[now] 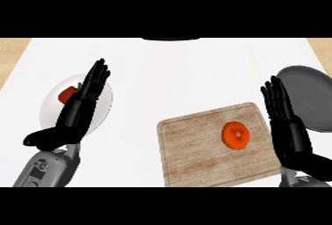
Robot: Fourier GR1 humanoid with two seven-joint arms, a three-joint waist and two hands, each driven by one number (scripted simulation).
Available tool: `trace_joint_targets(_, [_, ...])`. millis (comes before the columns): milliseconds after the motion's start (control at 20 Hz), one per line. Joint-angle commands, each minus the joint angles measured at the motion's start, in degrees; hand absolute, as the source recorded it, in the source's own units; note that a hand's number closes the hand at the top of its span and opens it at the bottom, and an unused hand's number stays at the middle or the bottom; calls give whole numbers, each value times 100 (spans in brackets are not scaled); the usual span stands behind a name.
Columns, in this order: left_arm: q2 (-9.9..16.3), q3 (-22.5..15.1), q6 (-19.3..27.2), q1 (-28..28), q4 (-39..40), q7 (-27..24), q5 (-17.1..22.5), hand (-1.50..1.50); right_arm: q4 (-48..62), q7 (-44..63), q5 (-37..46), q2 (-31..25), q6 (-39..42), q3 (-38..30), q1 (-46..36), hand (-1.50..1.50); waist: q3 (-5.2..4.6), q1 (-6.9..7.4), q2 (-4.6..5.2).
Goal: Pick the squash from the cutting board and place it in the pan
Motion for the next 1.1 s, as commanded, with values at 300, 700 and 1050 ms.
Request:
trace_joint_targets(300, [-289,-275,-231,497,594,1017,516,0,405,99,2735,-2324,963,871,-1748,150,-319,336,-220])
trace_joint_targets(700, [-311,-121,-437,1077,174,1716,1038,0,1306,-1374,3143,-1353,800,1232,-2011,-150,-52,83,-157])
trace_joint_targets(1050, [-285,-86,-386,981,308,1746,1013,0,1131,1124,5143,-2301,2321,2742,-2625,-150,-103,107,-236])
